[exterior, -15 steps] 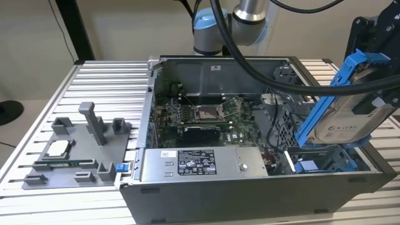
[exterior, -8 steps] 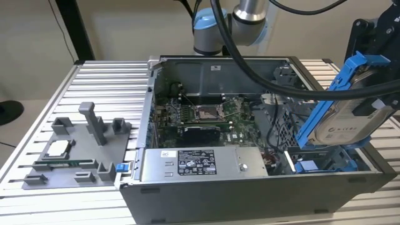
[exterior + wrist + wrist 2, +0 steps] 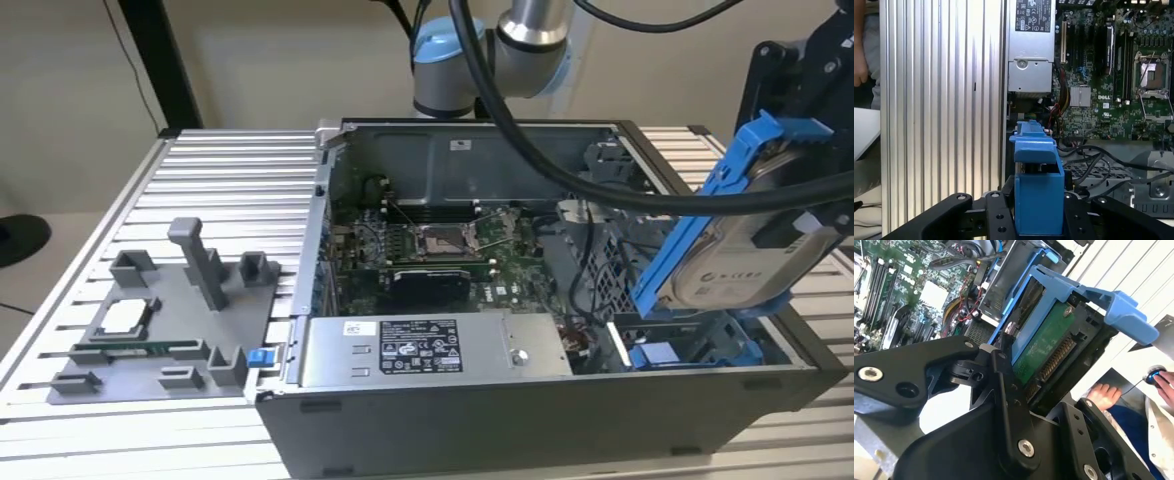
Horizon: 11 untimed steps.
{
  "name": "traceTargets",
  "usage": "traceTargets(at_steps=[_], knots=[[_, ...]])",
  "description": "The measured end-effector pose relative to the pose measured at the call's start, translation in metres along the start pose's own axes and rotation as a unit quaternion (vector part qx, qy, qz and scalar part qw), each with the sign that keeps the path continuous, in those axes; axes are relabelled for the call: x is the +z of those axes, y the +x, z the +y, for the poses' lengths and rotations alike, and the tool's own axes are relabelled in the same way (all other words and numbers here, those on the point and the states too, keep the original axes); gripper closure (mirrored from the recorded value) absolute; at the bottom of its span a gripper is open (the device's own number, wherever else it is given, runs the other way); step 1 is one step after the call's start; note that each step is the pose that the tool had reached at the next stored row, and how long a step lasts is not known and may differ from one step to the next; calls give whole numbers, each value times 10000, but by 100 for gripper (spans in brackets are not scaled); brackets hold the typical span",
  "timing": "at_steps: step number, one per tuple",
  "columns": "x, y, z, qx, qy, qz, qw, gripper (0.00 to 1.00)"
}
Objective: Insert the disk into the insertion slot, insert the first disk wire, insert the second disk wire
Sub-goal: 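Insert the disk into the insertion slot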
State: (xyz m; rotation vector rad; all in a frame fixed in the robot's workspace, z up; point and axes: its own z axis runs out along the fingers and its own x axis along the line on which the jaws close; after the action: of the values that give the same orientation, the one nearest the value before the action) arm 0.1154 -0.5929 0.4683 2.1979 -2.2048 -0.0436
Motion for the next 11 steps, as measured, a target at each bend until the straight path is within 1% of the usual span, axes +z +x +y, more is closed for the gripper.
traceTargets(at_steps=[4, 11], knots=[[38, 10, -23, 0, 0, 1, 10000, 100], [158, 15, -85, 0, 0, 2, 10000, 100]])
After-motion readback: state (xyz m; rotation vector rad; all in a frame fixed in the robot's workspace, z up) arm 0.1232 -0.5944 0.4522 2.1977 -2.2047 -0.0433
